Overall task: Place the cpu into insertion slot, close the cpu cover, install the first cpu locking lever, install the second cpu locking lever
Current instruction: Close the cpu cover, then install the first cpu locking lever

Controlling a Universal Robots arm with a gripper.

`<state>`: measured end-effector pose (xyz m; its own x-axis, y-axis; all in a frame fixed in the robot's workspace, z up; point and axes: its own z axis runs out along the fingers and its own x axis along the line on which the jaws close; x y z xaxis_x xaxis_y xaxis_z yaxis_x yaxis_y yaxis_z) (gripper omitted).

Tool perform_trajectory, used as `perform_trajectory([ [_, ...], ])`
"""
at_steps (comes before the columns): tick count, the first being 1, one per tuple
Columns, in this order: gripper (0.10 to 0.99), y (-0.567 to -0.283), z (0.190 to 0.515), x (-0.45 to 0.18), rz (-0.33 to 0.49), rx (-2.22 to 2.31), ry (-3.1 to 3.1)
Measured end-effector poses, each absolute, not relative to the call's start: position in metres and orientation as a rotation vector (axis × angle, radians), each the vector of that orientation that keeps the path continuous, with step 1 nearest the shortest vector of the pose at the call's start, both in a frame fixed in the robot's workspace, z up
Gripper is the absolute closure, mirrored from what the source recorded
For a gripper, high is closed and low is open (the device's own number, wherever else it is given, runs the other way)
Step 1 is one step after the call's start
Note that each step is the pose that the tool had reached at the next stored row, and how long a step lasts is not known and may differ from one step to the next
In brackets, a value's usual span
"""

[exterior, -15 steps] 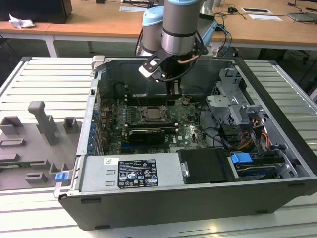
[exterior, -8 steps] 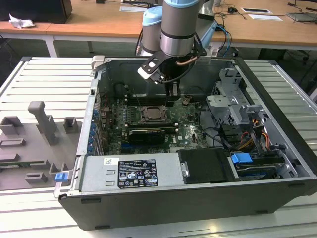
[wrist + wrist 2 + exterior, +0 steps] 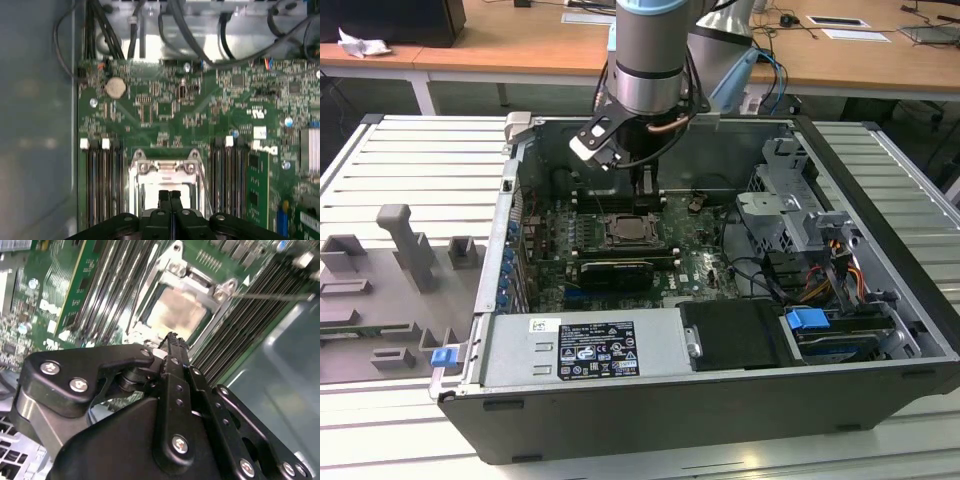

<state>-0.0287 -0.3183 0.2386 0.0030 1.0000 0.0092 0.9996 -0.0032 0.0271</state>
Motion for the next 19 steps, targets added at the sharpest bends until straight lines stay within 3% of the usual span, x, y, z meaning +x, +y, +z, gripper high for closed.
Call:
perform_trajectory([
  [19,0.980,-0.318,0.251,-0.042,0.040,2.213,2.211],
])
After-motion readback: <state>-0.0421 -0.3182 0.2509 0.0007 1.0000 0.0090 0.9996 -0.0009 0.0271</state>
